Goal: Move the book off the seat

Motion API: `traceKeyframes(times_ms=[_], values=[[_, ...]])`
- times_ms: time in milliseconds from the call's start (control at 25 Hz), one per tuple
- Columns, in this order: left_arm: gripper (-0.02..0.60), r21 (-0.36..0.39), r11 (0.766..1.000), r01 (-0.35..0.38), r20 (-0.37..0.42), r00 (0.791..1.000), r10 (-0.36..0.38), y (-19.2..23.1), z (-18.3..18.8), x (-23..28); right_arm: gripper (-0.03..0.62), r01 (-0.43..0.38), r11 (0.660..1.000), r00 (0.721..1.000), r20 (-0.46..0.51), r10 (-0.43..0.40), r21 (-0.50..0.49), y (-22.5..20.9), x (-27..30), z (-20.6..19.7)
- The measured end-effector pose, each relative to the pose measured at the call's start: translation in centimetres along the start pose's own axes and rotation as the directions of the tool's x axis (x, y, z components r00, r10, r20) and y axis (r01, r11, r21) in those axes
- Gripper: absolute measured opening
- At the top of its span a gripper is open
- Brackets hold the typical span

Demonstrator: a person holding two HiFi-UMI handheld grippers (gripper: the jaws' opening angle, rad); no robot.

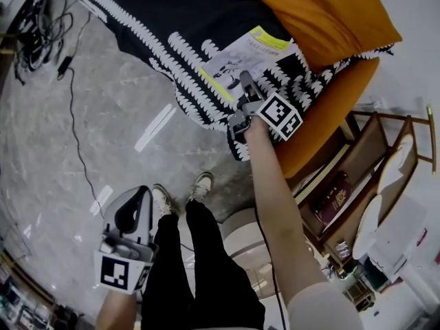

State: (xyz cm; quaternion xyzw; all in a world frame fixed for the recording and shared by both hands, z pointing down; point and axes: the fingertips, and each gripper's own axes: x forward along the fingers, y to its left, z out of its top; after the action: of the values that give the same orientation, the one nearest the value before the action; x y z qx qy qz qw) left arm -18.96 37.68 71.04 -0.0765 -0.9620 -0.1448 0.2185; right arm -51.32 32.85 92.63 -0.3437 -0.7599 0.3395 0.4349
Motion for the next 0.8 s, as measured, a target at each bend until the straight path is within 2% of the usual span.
traceKeyframes(times_ms=[280,520,640,800], values=[[0.017,0.013,1.0,0.024,0.032,0.999,-0.025,-0.5,4.2,-1.8,0.089,-0.071,0.997,0.997,0.004,0.071,0.038,6.7,-4.9,0.7],[0.017,0.046,0.998,0.042,0.045,0.998,-0.044,-0.2,7.4,-5.7,0.089,-0.147,0.988,0.989,0.013,0.147,-0.051,15.9,-11.0,1.5],[0.017,0.065,0.997,0.04,0.088,0.995,-0.046,0.2,10.0,-7.7,0.089,-0.157,0.98,0.986,0.032,0.162,-0.125,20.2,-14.3,2.6],[0.017,0.071,0.997,0.037,0.136,0.99,-0.047,0.1,13.0,-11.4,0.089,-0.228,0.962,0.968,0.07,0.24,-0.149,26.5,-18.3,3.5]])
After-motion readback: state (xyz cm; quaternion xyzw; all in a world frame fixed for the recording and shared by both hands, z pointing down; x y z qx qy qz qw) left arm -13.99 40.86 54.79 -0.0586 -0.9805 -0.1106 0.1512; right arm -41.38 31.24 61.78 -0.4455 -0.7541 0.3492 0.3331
